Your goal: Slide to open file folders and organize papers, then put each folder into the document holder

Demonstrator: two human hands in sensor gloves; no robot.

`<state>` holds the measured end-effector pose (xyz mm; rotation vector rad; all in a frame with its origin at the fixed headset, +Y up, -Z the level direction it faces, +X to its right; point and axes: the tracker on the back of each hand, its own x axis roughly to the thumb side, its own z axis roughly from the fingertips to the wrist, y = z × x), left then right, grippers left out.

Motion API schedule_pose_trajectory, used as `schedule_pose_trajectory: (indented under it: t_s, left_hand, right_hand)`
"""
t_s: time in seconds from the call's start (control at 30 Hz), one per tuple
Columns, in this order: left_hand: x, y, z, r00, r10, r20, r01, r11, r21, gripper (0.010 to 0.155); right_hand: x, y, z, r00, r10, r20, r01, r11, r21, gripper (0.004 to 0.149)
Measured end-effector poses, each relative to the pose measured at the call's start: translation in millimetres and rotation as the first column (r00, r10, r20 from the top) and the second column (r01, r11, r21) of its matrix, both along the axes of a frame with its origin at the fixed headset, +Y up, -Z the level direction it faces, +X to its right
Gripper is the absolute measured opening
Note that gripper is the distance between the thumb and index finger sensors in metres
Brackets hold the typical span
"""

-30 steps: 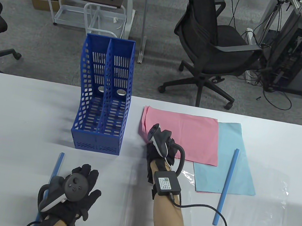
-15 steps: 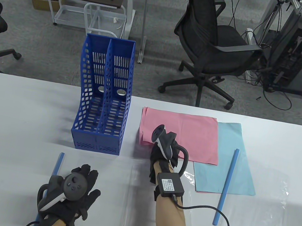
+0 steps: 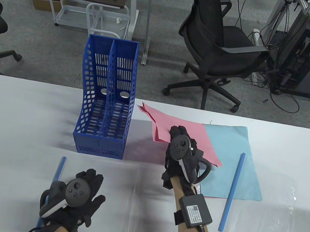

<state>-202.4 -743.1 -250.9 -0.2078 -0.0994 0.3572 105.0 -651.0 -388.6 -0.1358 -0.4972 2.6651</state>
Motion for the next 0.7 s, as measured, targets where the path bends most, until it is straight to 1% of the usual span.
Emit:
schedule_pose_trajectory:
  t_s: [0.03,0.07,0.1,0.13,0.17,0.2,0.23,0.3,0.33,0.37,0.4,0.43,0.5,0.57,0.6,0.63,0.7]
  left_hand:
    - [-0.8,0.3,0.0,1.000,0.018,-0.002,-0.018,1.000,0.005,0.072]
    - [-1.5,0.5,0.0,0.999,0.033,-0.003,-0.033,0.999,0.009,0.073]
    - [-2.9,0.9,0.2,0.998,0.059,-0.004,-0.059,0.998,0.017,0.073]
    - [-4.2,1.3,0.3,0.996,0.085,-0.005,-0.084,0.996,0.023,0.074]
    - [-6.2,1.9,0.4,0.992,0.125,-0.007,-0.125,0.992,0.030,0.074]
    - [-8.2,2.4,0.6,0.984,0.177,-0.005,-0.177,0.984,0.037,0.076]
    - [-9.8,3.0,0.9,0.977,0.215,-0.004,-0.214,0.976,0.042,0.077]
    - [-14.4,5.3,1.3,0.943,0.331,0.020,-0.332,0.942,0.056,0.079]
    - [-15.7,6.2,1.4,0.928,0.371,0.031,-0.372,0.927,0.057,0.081]
    - [-17.8,7.3,1.7,0.902,0.430,0.047,-0.432,0.900,0.055,0.082]
    - [-20.1,8.3,1.6,0.869,0.491,0.064,-0.494,0.868,0.052,0.084]
    - [-21.4,8.6,1.3,0.845,0.529,0.080,-0.533,0.845,0.043,0.086]
    - [-23.4,7.9,-0.6,0.763,0.633,0.132,-0.638,0.770,-0.003,0.088]
    - [-22.0,3.7,-4.4,0.644,0.744,0.176,-0.733,0.667,-0.136,0.087]
    - [-20.7,1.6,-5.4,0.606,0.775,0.182,-0.753,0.632,-0.185,0.086]
    - [-18.6,-1.7,-7.3,0.553,0.813,0.184,-0.778,0.583,-0.237,0.083]
    - [-13.6,-7.8,-9.5,0.481,0.863,0.156,-0.797,0.505,-0.332,0.073]
  right_hand:
    - [6.0,12.6,13.9,0.995,-0.079,-0.068,0.081,0.996,0.022,0.046]
    - [10.1,20.1,23.7,0.985,-0.138,-0.100,0.141,0.989,0.031,0.046]
    - [16.2,31.0,38.7,0.964,-0.222,-0.148,0.228,0.973,0.027,0.046]
    - [21.2,37.5,48.9,0.945,-0.270,-0.186,0.278,0.960,0.022,0.045]
    - [28.7,45.2,61.7,0.911,-0.342,-0.230,0.352,0.936,0.004,0.045]
    - [36.1,50.6,73.5,0.854,-0.437,-0.282,0.444,0.895,-0.042,0.045]
    - [40.7,53.1,80.7,0.812,-0.497,-0.306,0.500,0.863,-0.076,0.045]
    - [54.7,56.8,99.0,0.680,-0.636,-0.366,0.615,0.766,-0.188,0.045]
    - [57.1,56.6,101.5,0.661,-0.653,-0.370,0.626,0.752,-0.209,0.045]
    - [63.9,54.9,107.8,0.610,-0.691,-0.387,0.634,0.719,-0.284,0.045]
    - [68.0,52.2,112.4,0.582,-0.709,-0.399,0.621,0.704,-0.345,0.045]
    - [69.6,50.1,114.7,0.568,-0.716,-0.406,0.614,0.697,-0.370,0.045]
    - [71.7,42.3,120.6,0.516,-0.742,-0.428,0.597,0.670,-0.441,0.045]
    - [69.8,31.2,122.7,0.452,-0.777,-0.437,0.574,0.629,-0.524,0.045]
    - [68.3,26.3,122.7,0.428,-0.793,-0.433,0.574,0.608,-0.548,0.046]
    - [65.8,20.1,122.3,0.407,-0.812,-0.420,0.577,0.584,-0.571,0.046]
    - [62.6,9.6,120.1,0.404,-0.823,-0.400,0.570,0.568,-0.593,0.046]
